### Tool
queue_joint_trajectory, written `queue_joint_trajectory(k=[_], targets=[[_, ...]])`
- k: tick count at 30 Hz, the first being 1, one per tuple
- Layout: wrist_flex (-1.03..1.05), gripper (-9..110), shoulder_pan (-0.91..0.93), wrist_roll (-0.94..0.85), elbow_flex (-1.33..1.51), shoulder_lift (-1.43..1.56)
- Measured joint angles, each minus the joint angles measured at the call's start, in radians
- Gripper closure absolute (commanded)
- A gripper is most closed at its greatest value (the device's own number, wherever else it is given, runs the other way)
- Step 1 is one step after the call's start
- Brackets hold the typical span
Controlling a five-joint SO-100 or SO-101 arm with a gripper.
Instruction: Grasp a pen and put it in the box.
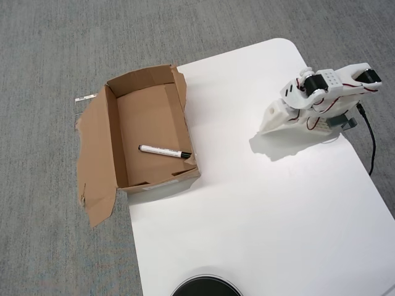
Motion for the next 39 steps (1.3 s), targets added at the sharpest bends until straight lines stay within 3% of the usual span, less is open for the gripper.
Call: queue_joint_trajectory(k=[39], targets=[[0.048,100,0.026,-0.002,0.000,0.002]])
